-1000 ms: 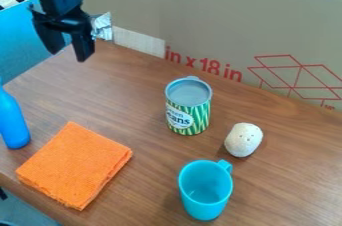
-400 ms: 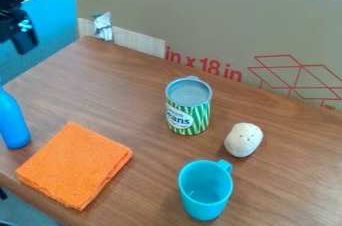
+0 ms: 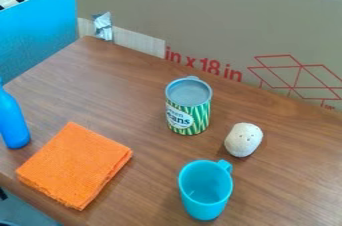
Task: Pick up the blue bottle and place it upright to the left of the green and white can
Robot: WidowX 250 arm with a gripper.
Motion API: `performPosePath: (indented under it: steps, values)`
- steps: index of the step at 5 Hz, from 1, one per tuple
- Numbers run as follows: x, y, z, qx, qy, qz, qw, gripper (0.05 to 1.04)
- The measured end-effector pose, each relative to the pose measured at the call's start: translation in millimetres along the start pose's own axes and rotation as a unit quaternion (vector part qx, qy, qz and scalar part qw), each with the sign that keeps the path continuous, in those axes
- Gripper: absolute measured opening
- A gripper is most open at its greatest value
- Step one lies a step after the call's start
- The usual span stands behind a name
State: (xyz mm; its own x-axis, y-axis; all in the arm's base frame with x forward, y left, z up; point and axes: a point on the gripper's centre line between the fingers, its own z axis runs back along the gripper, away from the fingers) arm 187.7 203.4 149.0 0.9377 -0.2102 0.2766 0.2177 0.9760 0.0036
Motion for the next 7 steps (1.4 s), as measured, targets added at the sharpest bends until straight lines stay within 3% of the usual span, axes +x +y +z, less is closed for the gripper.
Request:
performPosePath:
  steps: [1,2,3,6,7]
  values:
    - [-15,-15,10,-0.029,-0.010,-0.025,0.9992,1.001]
    - [-24,-25,18,-0.041,-0.023,-0.039,0.9981,1.001]
    - [-22,-45,16,-0.036,-0.023,-0.059,0.9973,1.001]
    - [17,-52,-23,0.049,0.009,-0.066,0.9966,1.001]
    - [24,-53,-29,0.059,0.017,-0.059,0.9964,1.001]
